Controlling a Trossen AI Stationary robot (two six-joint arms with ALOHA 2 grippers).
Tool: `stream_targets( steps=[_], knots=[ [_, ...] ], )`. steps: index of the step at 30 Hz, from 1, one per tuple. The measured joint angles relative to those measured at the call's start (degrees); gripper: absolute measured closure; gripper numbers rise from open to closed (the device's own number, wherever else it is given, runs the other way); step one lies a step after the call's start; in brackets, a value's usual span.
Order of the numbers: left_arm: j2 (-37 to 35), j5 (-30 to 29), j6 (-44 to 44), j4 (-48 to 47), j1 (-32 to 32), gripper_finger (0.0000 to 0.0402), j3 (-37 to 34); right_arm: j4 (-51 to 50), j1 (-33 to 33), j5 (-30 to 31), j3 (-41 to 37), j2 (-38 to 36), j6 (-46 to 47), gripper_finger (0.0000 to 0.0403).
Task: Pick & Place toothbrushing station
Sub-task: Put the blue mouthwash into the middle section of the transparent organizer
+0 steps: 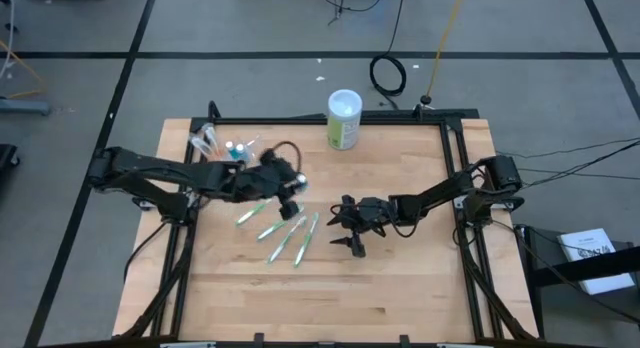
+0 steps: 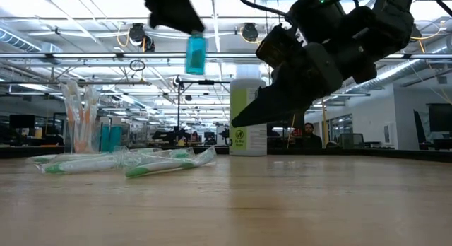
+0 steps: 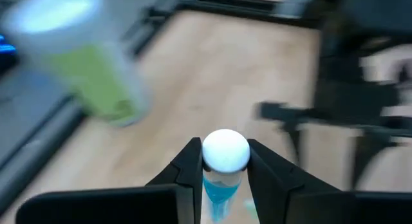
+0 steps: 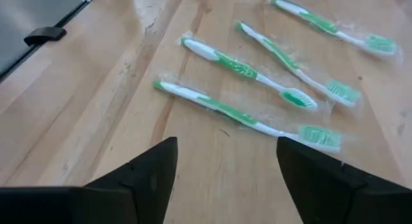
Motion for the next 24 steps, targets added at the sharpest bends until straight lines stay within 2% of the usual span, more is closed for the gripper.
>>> stream_targets(
  steps=[2, 10, 13, 20, 24],
  knots=[
    [-1.76, -5.32, -1.29, -2.04, -0.51, 0.0317, 0.02, -2.36, -0.37, 0.06, 0.02, -1.85, -0.09, 0.0138],
    [-7.62, -19.3, -6.57, -12.46, -1.5, 0.0318, -0.39, -16.39, -2.12, 0.48, -0.2, -13.5, 0.02, 0.0141],
    [-10.42, -24.77, -9.78, -12.77, -1.27, 0.0318, -3.42, -17.61, -2.12, 3.48, -2.5, -17.63, -0.08, 0.0144],
    [-21.75, -28.31, -18.93, -12.7, 1.38, 0.0318, -16.52, -17.15, -2.08, 10.29, -8.52, -26.4, 0.06, 0.0143],
    [-29.71, -29.4, -24.32, -13.6, 5.0, 0.0318, -22.65, -15.04, -2.08, 10.81, -10.62, -29.74, 0.06, 0.0146]
  ],
)
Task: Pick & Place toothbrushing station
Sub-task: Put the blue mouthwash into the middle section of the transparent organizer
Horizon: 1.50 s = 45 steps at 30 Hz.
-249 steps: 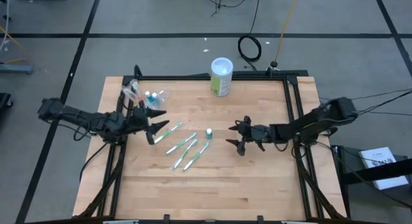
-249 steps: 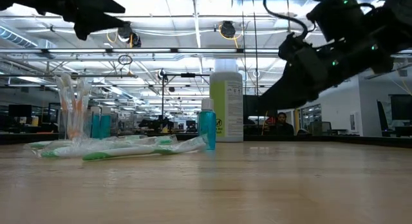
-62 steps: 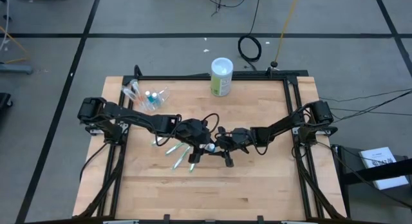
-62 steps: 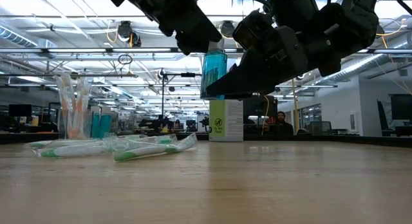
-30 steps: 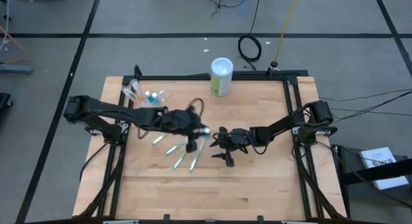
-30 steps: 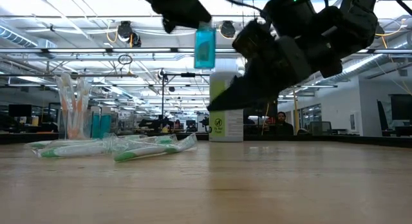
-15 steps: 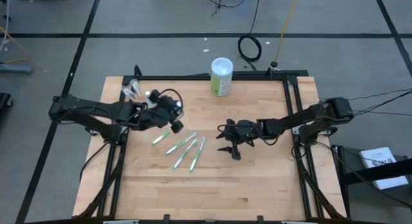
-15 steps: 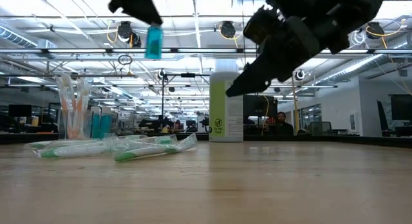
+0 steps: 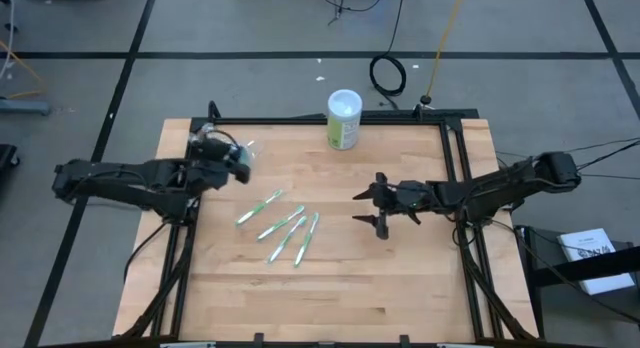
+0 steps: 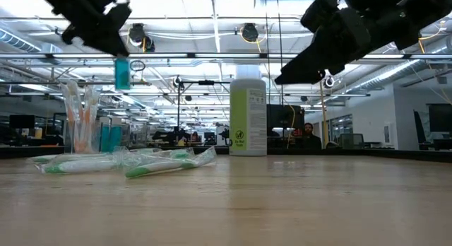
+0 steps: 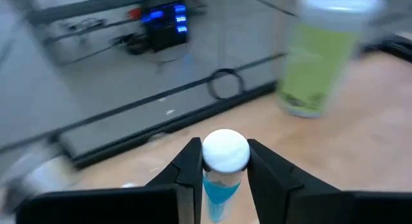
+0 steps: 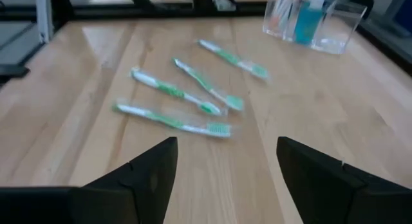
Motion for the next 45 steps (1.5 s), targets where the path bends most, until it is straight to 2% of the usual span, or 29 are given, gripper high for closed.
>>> stream_targets(
  steps=[5, 10, 18, 31, 45],
  knots=[
    [-7.95, -2.94, -5.64, -2.24, 5.48, 0.0318, -4.28, 1.2, 0.0, 0.0, -0.71, -1.2, -0.05, 0.0147],
    [-9.72, -2.45, -7.76, -1.95, 10.43, 0.0318, -7.06, 1.4, 0.0, 0.11, -0.71, -1.2, -0.38, 0.0147],
    [-6.4, -1.82, -8.33, 8.57, 14.51, 0.0318, -13.0, 1.64, 0.01, 1.55, -0.71, -1.2, -1.24, 0.0147],
    [-0.92, -2.04, -10.72, 10.56, 18.78, 0.0318, -14.36, 1.87, 0.02, 1.37, -0.71, -1.2, -1.51, 0.0147],
    [8.81, -1.58, -16.26, 11.08, 19.12, 0.0315, -14.36, 1.87, 0.02, 1.36, -0.71, -1.2, -1.49, 0.0147]
  ],
)
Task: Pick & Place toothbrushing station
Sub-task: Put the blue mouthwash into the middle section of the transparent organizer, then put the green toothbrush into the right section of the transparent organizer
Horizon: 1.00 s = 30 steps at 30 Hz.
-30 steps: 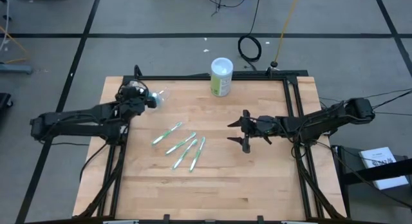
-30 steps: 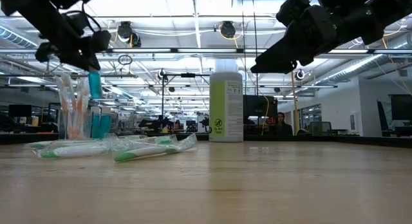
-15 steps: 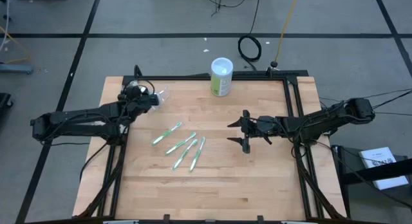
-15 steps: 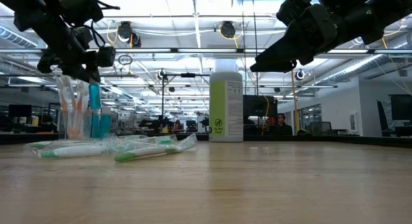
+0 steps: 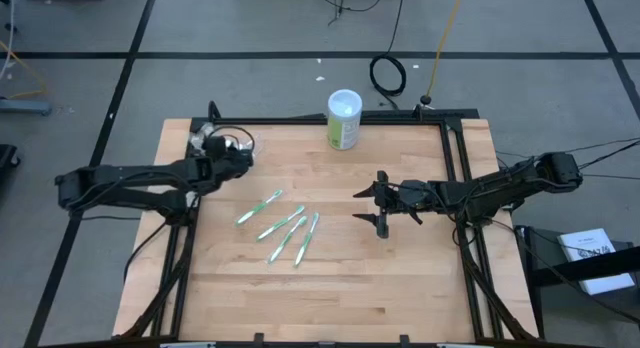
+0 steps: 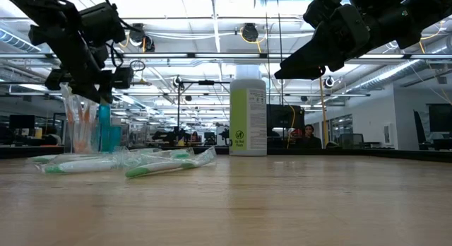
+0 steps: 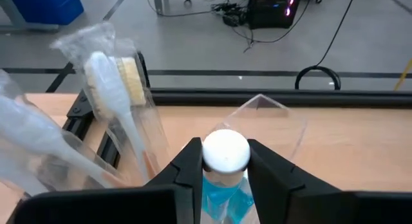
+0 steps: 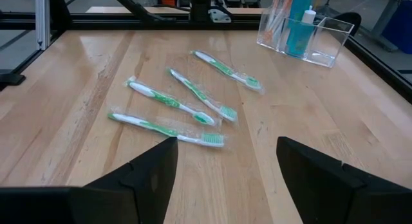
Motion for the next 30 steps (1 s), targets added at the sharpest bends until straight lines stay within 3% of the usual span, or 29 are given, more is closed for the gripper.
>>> stream_targets(
  steps=[17, 30],
  knots=[
    [6.34, 0.84, -2.2, 3.9, 0.0, 0.0297, 0.02, -0.02, 0.0, -0.02, 0.0, 0.0, 0.0, 0.0147],
    [5.68, 3.19, -2.02, 3.74, 0.0, 0.0201, 0.02, -0.04, 0.0, -0.02, 0.0, 0.0, 0.0, 0.0147]
  ],
)
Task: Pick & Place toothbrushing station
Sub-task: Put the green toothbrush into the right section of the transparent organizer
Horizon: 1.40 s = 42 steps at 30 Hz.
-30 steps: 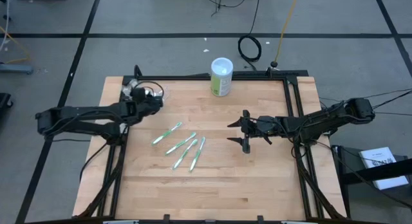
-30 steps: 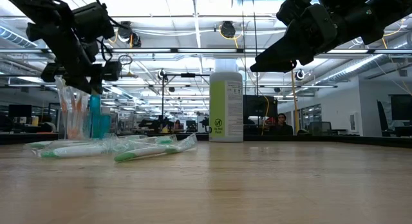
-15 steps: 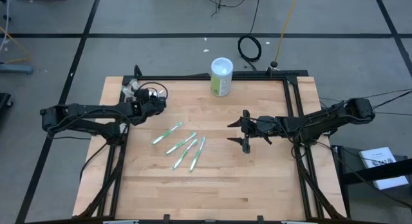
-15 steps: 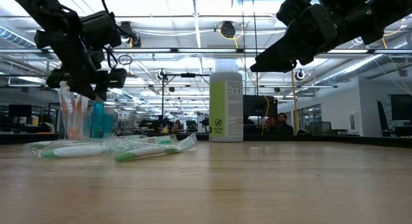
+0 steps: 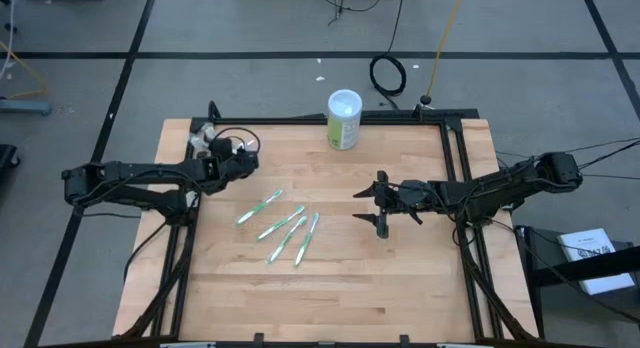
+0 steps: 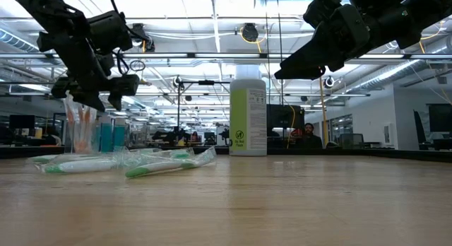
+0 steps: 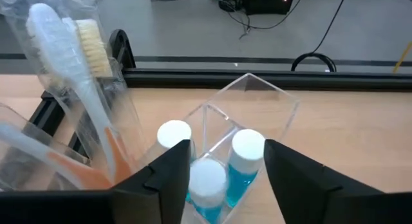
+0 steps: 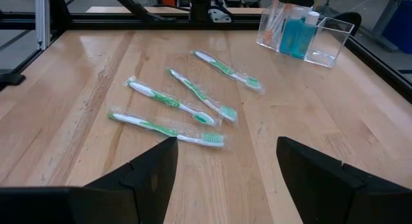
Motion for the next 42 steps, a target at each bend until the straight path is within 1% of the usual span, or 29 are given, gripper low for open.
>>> stream_targets(
  steps=[5, 8, 12, 16, 20, 22, 24, 27, 29, 31, 36, 42],
  knots=[
    [-0.01, 0.58, 2.8, 1.52, -0.19, 0.0186, 0.0, 0.02, 0.0, 0.0, 0.0, 0.0, 0.0, 0.0147],
    [-1.3, 1.72, 6.78, 3.87, -0.64, 0.0186, 0.08, 0.0, 0.0, 0.0, 0.0, 0.0, 0.02, 0.0147],
    [-4.22, 5.29, 14.2, 4.82, -2.06, 0.0185, 1.54, 0.0, 0.0, 0.0, 0.0, 0.0, 0.57, 0.0147],
    [-8.64, 8.87, 21.62, 7.73, -6.69, 0.0185, 2.75, -0.96, 0.0, -0.28, 0.0, 0.0, 1.4, 0.0147],
    [-12.11, 9.26, 28.16, 13.82, -14.06, 0.0185, 2.76, -1.75, 0.0, -0.29, 0.0, 0.52, 1.51, 0.0147],
    [-13.1, 9.71, 29.67, 15.13, -17.46, 0.0185, 2.8, -2.02, 0.06, -0.31, 0.0, 0.99, 1.62, 0.0147],
    [-13.39, 13.43, 28.76, 14.8, -20.14, 0.0185, 2.8, -1.73, 0.09, -0.33, 0.0, 1.47, 2.15, 0.0147],
    [-13.42, 24.96, 26.1, 11.33, -23.01, 0.0185, 2.8, -1.86, 0.09, -0.42, 0.0, 2.03, 2.58, 0.0147],
    [-13.23, 31.97, 22.33, 8.44, -24.43, 0.0185, 2.78, -1.81, 0.09, -0.42, 0.0, 2.1, 2.58, 0.0147],
    [-12.38, 35.39, 18.18, 5.31, -25.99, 0.0185, 2.78, -1.74, 0.09, -0.42, 0.0, 2.1, 2.57, 0.0147],
    [-9.75, 33.59, 7.2, -4.08, -31.11, 0.0185, 2.75, -1.73, 0.09, -0.42, 0.0, 2.12, 2.56, 0.0147],
    [-4.08, 32.07, -6.47, -15.55, -34.79, 0.0186, 2.73, -1.73, 0.09, -0.42, 0.0, 2.12, 2.33, 0.0147]
  ],
)
